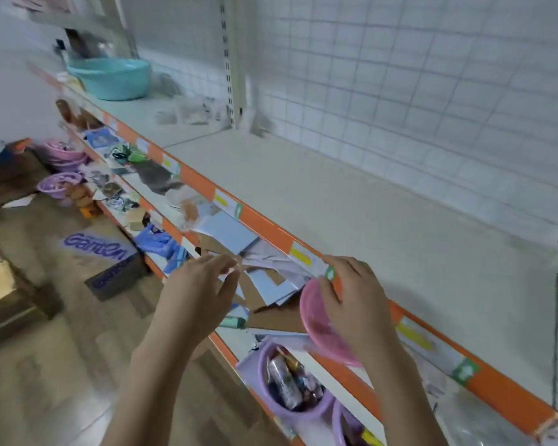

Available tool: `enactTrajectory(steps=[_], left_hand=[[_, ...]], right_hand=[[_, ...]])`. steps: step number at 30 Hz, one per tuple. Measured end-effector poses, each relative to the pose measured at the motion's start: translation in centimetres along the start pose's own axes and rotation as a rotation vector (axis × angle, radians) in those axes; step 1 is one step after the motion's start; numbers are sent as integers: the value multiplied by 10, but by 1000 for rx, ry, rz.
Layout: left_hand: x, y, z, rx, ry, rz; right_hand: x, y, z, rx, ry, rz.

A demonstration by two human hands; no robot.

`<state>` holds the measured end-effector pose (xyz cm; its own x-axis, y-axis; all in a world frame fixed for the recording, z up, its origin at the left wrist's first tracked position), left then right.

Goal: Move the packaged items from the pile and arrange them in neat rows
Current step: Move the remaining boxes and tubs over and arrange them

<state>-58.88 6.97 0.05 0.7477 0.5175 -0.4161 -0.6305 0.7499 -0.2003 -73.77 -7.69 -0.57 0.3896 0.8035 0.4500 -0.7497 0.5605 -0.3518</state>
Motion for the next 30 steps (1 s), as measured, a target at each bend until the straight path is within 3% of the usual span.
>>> enactTrajectory(steps=[5, 12, 23, 30], left_hand=[[89, -29, -3, 21, -12, 130], [172, -115, 9, 37, -137, 143], [239, -261, 21, 98, -34, 119], [278, -340, 35, 24, 38, 29]], right_hand=[[35, -64, -59, 54, -38, 51], [63, -172, -119, 32, -108, 69], [59, -294, -182, 139, -58, -90], [50, -334, -208, 185, 41, -208]])
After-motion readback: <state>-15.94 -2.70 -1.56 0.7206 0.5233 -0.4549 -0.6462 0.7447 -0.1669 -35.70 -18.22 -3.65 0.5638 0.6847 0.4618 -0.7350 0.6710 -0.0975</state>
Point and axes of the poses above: each hand's wrist, its own y-axis away from the middle knuckle, its own z-axis out of the back of the hand, x = y × z, the point moved 10 cm from there along -y, towards the middle knuckle, and after that the axes turned 8 degrees about x, right-handed, at the moved point
